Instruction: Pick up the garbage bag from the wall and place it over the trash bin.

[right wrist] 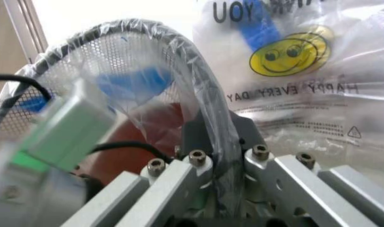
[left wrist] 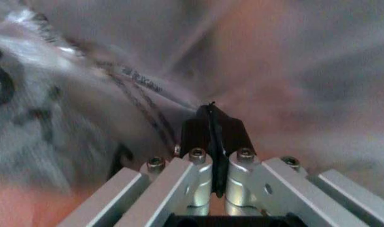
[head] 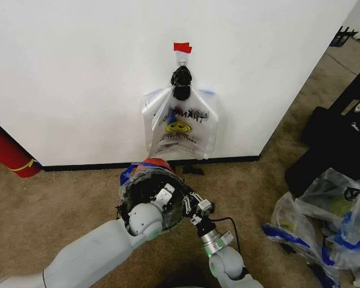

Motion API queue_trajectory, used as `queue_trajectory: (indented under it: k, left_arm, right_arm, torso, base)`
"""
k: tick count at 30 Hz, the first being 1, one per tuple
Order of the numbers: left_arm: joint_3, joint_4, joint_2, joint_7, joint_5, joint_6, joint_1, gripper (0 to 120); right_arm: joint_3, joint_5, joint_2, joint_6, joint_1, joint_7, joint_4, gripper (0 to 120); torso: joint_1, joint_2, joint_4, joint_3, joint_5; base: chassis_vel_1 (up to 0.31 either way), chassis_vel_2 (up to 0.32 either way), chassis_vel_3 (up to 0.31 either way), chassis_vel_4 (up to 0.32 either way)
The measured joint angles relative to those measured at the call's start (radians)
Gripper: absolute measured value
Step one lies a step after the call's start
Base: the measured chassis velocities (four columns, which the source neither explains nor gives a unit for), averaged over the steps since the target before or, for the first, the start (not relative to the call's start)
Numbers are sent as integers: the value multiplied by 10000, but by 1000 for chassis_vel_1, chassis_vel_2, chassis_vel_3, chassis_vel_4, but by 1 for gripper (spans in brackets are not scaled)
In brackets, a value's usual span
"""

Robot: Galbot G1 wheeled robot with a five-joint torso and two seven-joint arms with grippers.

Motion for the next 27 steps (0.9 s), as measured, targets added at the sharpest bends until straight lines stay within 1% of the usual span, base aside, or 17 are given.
queue_trajectory:
  k: [9,12,15,16,18,19,20,23,24,25,26,27]
  left_arm:
    - [-42,222,-189,83,57,0,-305,0]
    - [-54,174,-183,83,52,0,-309,0]
    - [-106,-124,-65,111,50,0,-136,0]
    - [-137,-277,-10,130,50,0,-42,0]
    - [-251,-851,134,157,44,1,281,0]
    - [-251,-851,134,157,44,1,281,0]
    - [-292,-1082,182,165,34,1,408,0]
    - [-507,-2090,388,176,-3,0,971,0]
    - [-707,-2599,491,200,-19,0,1324,0]
    - [-846,-2865,546,213,-32,1,1515,0]
    - [-846,-2865,546,213,-32,1,1515,0]
    - [-1093,-3269,631,245,-59,1,1809,0]
  right_arm:
    - [-33,154,-29,37,-202,-287,135,0]
    - [-35,200,-18,64,-201,-288,94,0]
    - [-40,402,13,69,-163,-270,-55,0]
    - [-38,526,29,69,-125,-240,-138,0]
    - [-40,908,83,46,-7,-114,-359,0]
    - [-40,908,83,46,-7,-114,-359,0]
    - [-41,1081,110,15,58,-48,-461,0]
    - [-56,1761,213,-189,294,174,-826,0]
    - [-76,2190,279,-383,407,315,-985,0]
    - [-82,2444,313,-517,469,378,-1065,0]
    - [-82,2444,313,-517,469,378,-1065,0]
    - [-84,2774,348,-698,540,434,-1150,0]
  torso:
    - [0,0,-1,0,0]
    - [0,0,0,0,0]
    - [0,0,-1,0,0]
    - [0,0,0,0,-1]
    - [0,0,0,0,-1]
    - [0,0,0,0,-1]
    - [0,0,0,0,-1]
    - [0,0,-1,0,0]
    - [0,0,0,0,0]
    - [0,0,0,0,-1]
    - [0,0,0,0,-1]
    - [0,0,0,-1,-1]
  base:
    - [0,0,0,0]
    - [0,0,0,0]
    - [0,0,0,0]
    - [0,0,0,0]
    - [0,0,0,0]
    - [0,0,0,0]
    - [0,0,0,0]
    - [0,0,0,0]
    - [0,0,0,0]
    - [0,0,0,0]
    - [0,0,0,0]
    - [0,0,0,0]
